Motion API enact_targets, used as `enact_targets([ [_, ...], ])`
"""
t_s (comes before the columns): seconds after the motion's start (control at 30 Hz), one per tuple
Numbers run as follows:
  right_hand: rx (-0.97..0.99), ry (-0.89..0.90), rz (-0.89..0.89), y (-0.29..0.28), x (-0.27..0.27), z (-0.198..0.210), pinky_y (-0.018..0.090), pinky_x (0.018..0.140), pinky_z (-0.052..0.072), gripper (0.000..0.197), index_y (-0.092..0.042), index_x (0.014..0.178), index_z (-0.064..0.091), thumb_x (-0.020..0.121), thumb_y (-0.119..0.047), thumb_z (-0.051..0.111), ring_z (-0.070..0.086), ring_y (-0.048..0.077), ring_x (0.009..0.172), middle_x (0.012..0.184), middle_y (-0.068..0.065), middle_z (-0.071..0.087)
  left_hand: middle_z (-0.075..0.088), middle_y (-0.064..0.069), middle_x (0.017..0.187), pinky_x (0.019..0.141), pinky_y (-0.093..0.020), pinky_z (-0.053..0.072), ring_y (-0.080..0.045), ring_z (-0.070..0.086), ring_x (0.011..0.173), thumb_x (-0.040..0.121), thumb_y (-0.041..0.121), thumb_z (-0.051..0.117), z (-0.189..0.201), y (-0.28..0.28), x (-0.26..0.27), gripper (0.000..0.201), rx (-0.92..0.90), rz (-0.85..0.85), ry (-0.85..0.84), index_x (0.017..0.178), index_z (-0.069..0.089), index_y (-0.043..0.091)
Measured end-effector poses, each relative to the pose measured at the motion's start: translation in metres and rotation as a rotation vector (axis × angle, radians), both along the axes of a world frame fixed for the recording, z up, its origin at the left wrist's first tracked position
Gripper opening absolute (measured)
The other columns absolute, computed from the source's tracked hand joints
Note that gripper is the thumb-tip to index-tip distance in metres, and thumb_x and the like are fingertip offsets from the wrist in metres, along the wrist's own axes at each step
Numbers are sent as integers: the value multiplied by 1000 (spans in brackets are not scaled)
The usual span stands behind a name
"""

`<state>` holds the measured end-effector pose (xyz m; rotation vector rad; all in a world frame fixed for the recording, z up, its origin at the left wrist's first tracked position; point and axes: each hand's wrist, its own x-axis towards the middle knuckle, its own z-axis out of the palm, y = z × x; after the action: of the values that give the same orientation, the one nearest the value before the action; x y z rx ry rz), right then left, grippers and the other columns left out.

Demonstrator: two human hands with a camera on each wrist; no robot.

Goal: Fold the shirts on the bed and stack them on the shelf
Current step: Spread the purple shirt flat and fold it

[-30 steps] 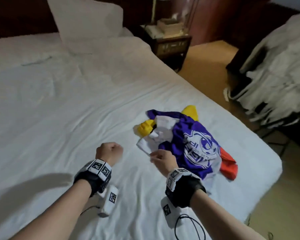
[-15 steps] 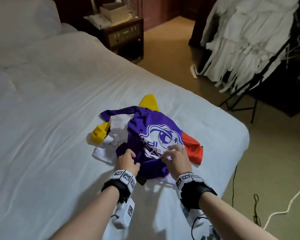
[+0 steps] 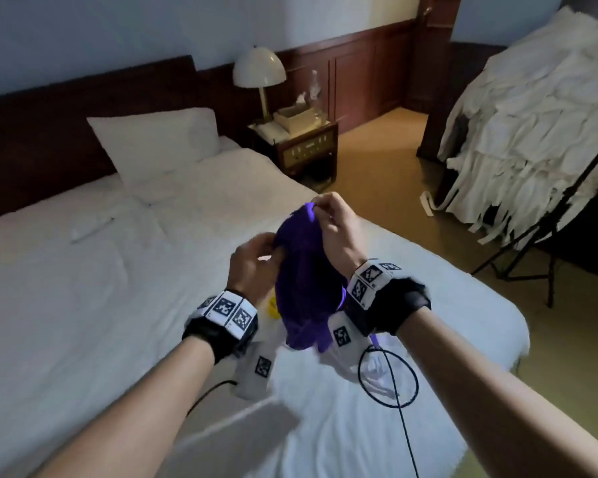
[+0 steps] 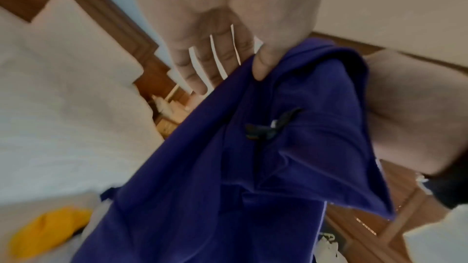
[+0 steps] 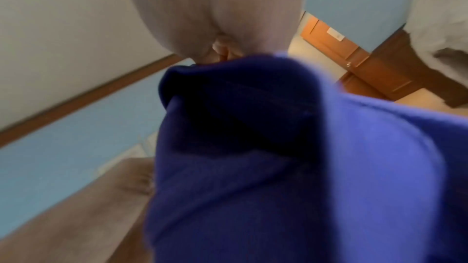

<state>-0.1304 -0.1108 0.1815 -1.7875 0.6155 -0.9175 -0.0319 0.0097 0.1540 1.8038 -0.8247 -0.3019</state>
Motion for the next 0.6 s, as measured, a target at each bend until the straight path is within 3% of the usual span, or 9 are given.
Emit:
enact_targets([
  [0.03,33,-31,25,14,6,29,27,80,37,5,-15,97,54,97,-13,49,48,8,79,86,-10,54,73,-1,86,80,-38,56,-26,68,85,75,28,62,32,17,6,13,-43,7,-13,83,70,36],
  [0.1,114,-64,123,55,13,79,26,79,40,17,-18,108,53,97,-31,53,51,7,82,94,-6,55,72,-4,83,79,-45,57,-31,68,83,82,22,60,94,56,15,15,-135,13,-3,86,70,32],
  [0.17,91,-40,221,103,16,117,23,80,45,44,-29,121,49,86,-47,67,54,9,94,113,-1,52,71,-3,83,80,-33,56,-16,67,80,89,15,57,155,98,21,15,-200,59,-99,94,71,19],
  [0.23,-80,41,237,150,22,139,26,88,46,58,-27,123,51,73,-37,78,54,13,101,118,3,53,67,6,77,72,-14,47,7,58,68,93,14,58,207,147,30,13,-217,130,-280,95,70,10],
  [0.3,-247,117,255,192,31,157,27,86,42,50,-14,115,62,67,-25,72,56,22,97,108,9,60,63,12,72,64,-8,41,11,53,60,96,16,59,247,198,41,11,-185,197,-365,93,69,13],
  [0.4,-390,165,296,238,44,196,18,78,31,44,-9,112,64,69,-10,72,55,28,100,108,13,59,64,3,72,63,-13,41,6,51,59,95,22,60,284,275,58,14,-143,327,-471,93,71,13],
  [0.53,-536,317,302,276,69,251,27,83,41,35,-17,109,68,74,-12,68,56,31,106,112,10,62,70,-13,87,76,-31,45,-23,61,78,93,30,55,317,366,79,27,-142,522,-533,95,69,7],
  [0.6,-581,401,301,287,79,272,27,81,42,31,-18,108,71,78,-14,66,58,32,108,112,12,66,69,-17,89,79,-33,44,-30,61,84,95,27,54,334,403,82,27,-143,591,-557,95,68,4],
])
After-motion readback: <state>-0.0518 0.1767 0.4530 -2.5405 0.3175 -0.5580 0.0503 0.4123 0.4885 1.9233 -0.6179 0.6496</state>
